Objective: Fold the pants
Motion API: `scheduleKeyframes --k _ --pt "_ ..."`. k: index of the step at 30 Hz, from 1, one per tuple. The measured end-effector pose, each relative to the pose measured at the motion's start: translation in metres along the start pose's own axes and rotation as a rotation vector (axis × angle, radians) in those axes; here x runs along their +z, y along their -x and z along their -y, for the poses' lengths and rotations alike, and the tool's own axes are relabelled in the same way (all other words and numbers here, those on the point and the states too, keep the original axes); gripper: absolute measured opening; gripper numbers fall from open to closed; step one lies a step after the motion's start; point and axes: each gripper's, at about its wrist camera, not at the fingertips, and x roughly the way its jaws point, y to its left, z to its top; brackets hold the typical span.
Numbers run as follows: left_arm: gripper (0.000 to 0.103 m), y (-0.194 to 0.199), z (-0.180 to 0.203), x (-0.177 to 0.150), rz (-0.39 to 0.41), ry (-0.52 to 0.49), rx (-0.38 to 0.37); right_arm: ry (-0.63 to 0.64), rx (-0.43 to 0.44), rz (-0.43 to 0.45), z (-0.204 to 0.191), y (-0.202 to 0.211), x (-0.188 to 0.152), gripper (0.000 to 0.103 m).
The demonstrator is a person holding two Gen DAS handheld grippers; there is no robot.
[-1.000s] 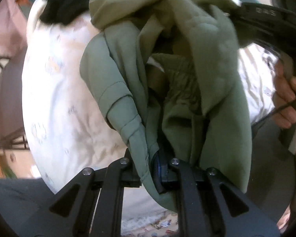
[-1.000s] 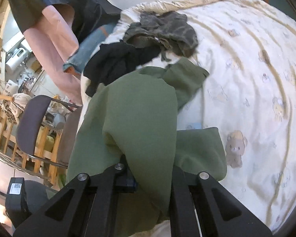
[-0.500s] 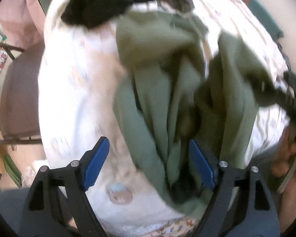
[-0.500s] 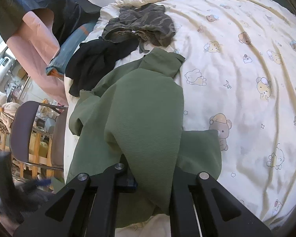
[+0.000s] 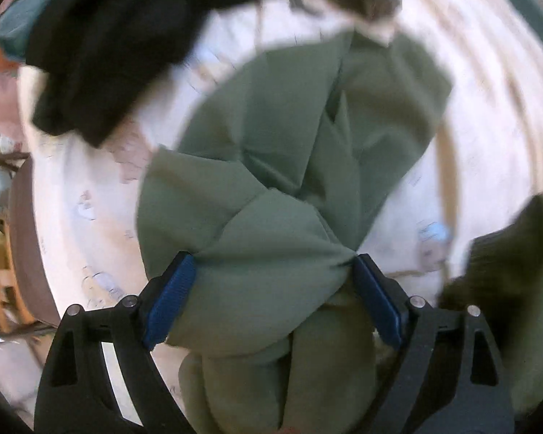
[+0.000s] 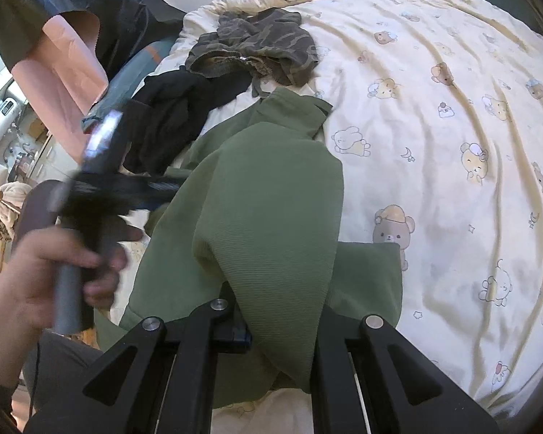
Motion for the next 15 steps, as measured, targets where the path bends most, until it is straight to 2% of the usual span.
scheduleKeyframes --k 1,3,6,8,10,11,12,13,14,15 --pt "0.09 -0.009 0.003 -0.003 -0.016 -0.014 0.016 -0.003 -0.001 -0.001 0.0 0.0 0.0 0.007" --pt "0.103 -0.029 0.009 -0.005 -0.04 -0.031 0.043 -0.01 0.005 -0.003 0.0 -0.001 0.0 0.007" --pt "0.103 -0.056 0.022 -0.014 -0.077 -0.107 0.142 0.001 0.014 -0.006 -0.002 -0.002 0.0 0.007" --pt "0.1 -0.062 0.022 -0.019 -0.051 -0.109 0.151 0.008 0.016 -0.013 -0.004 -0.003 -0.001 0.007" --pt "0.086 -0.063 0.014 -0.02 -0.023 -0.07 0.131 0.01 0.017 -0.017 -0.003 -0.004 -0.001 0.007" --pt "0.076 -0.062 0.009 -0.02 -0.019 -0.061 0.12 0.011 0.016 -0.017 -0.002 -0.004 -0.001 0.007" --pt "0.061 -0.061 0.007 -0.021 -0.015 -0.062 0.116 0.012 0.014 -0.016 -0.002 -0.004 -0.001 0.007" --pt "0.05 -0.057 0.003 -0.02 -0.012 -0.066 0.128 0.013 0.014 -0.015 -0.002 -0.004 -0.001 0.007" --pt "0.029 -0.052 -0.002 -0.02 -0.007 -0.059 0.132 0.014 0.013 -0.015 -0.001 -0.004 -0.001 0.007" --pt "0.019 -0.047 -0.01 -0.02 -0.006 -0.043 0.124 0.016 0.013 -0.015 -0.002 -0.004 -0.001 0.007"
